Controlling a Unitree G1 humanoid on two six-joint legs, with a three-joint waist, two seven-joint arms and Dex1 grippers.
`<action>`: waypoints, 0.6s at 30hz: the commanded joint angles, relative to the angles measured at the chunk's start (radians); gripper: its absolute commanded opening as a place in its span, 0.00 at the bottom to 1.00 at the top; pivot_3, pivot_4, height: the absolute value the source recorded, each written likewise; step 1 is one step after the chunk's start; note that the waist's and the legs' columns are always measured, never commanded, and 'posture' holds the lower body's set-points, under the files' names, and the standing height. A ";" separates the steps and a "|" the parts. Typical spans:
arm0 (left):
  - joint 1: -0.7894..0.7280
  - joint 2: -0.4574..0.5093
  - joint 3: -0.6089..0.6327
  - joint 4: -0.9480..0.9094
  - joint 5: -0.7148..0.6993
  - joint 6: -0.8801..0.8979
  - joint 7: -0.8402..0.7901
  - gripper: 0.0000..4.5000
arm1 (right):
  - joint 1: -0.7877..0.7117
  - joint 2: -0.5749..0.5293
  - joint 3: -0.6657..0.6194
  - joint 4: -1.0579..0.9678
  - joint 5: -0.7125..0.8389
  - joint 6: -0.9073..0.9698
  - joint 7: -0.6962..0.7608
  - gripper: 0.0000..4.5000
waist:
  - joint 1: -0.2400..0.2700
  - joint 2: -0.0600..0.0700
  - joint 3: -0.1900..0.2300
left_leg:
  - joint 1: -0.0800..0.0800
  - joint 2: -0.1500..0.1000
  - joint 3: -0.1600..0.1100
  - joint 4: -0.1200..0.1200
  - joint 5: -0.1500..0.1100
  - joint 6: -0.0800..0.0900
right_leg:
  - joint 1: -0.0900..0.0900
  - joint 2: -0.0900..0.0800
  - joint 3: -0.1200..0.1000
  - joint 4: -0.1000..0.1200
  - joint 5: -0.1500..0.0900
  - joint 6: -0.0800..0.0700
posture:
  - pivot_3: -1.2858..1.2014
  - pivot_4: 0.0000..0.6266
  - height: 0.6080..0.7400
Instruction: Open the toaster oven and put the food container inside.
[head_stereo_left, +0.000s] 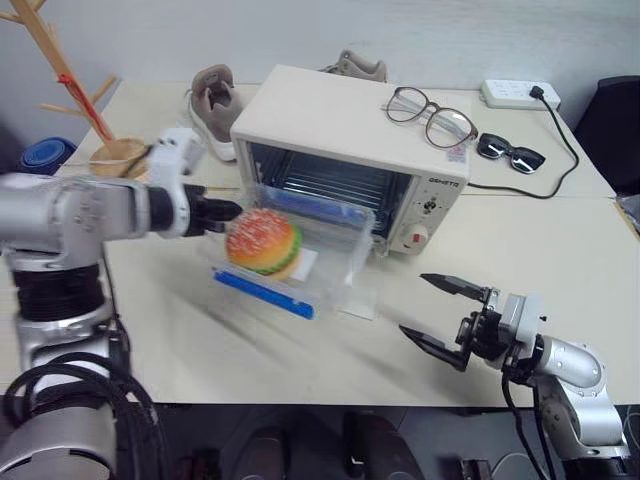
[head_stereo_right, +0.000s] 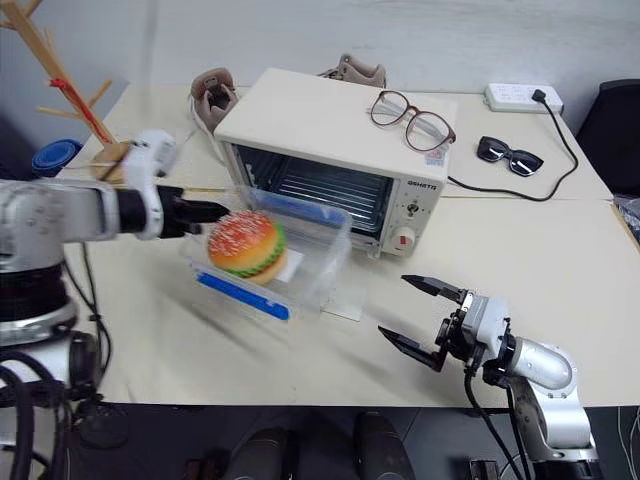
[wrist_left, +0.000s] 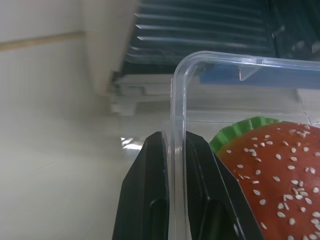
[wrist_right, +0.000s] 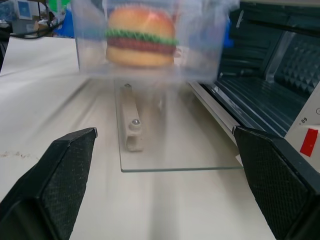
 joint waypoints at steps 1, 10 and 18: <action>-0.034 -0.019 0.002 0.015 0.037 -0.064 0.033 0.03 | 0.037 0.016 -0.011 -0.088 -0.010 -0.019 -0.052 1.00 | 0.001 0.000 0.000 | 0.000 0.000 0.000 0.000 0.000 0.000 | 0.000 0.000 0.000 0.000 0.000 0.000 | 0.52 0.24 1.00; -0.055 -0.111 0.093 0.035 0.033 -0.128 0.066 0.56 | 0.105 0.030 0.001 -0.176 -0.041 0.000 -0.143 1.00 | 0.014 0.000 0.000 | 0.000 -0.001 0.000 0.001 0.000 0.000 | 0.001 0.000 0.000 -0.001 0.000 0.000 | 0.52 0.24 1.00; 0.062 0.182 0.104 0.021 -0.054 -0.404 -0.327 0.70 | 0.142 -0.093 0.030 -0.342 -0.032 0.214 -0.175 0.88 | -0.003 0.001 0.000 | 0.001 0.000 0.001 0.000 0.001 -0.002 | 0.000 0.000 0.001 0.000 0.000 0.000 | 0.52 0.24 1.00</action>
